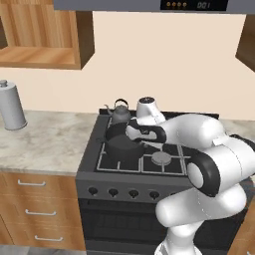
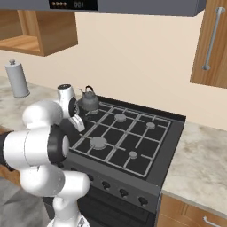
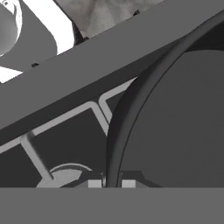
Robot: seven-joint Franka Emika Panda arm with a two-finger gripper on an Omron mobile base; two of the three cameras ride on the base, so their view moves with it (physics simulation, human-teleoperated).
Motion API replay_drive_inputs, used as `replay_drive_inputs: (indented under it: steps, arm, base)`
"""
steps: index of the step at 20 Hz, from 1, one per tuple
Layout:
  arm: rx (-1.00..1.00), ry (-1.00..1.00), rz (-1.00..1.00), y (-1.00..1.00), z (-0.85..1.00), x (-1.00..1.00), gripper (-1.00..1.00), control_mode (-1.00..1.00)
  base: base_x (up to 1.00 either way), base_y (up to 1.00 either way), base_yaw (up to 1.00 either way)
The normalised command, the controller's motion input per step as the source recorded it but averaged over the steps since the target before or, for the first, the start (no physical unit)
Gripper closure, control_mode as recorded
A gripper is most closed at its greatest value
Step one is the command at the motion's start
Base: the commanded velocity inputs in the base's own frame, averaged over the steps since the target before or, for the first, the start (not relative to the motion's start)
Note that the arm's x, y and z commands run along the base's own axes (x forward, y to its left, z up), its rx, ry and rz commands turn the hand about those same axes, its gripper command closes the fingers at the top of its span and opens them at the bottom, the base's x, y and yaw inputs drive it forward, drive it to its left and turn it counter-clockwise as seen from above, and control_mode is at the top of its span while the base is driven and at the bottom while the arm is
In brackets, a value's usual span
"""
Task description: Pick the kettle from the cabinet and place it on a stove burner. Then pick the pot from the counter and place it on another stove burner. Finally, turn both burners on.
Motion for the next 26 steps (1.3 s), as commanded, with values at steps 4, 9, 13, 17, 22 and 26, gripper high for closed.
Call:
replay_drive_inputs:
  steps: [4,9,13,17,22,26]
  arm:
    - [0.0,0.03,0.03,0.13,-0.13,0.28,1.0,-1.0]
    - [0.0,0.03,0.03,0.11,-0.14,0.25,1.0,-1.0]
    - [0.0,0.01,0.01,0.08,-0.18,0.25,1.0,-1.0]
    - [0.0,0.01,0.0,0.06,-0.19,0.24,1.0,-1.0]
    - [0.0,0.0,0.0,0.02,-0.18,0.24,1.0,-1.0]
    - [0.0,0.0,0.0,0.01,-0.13,0.1,1.0,-1.0]
  base:
    - [0.0,0.0,0.0]
    - [0.0,0.0,0.0]
    - [0.0,0.0,0.0]
    - [0.0,0.0,0.0]
    - [0.0,0.0,0.0]
    - [0.0,0.0,0.0]
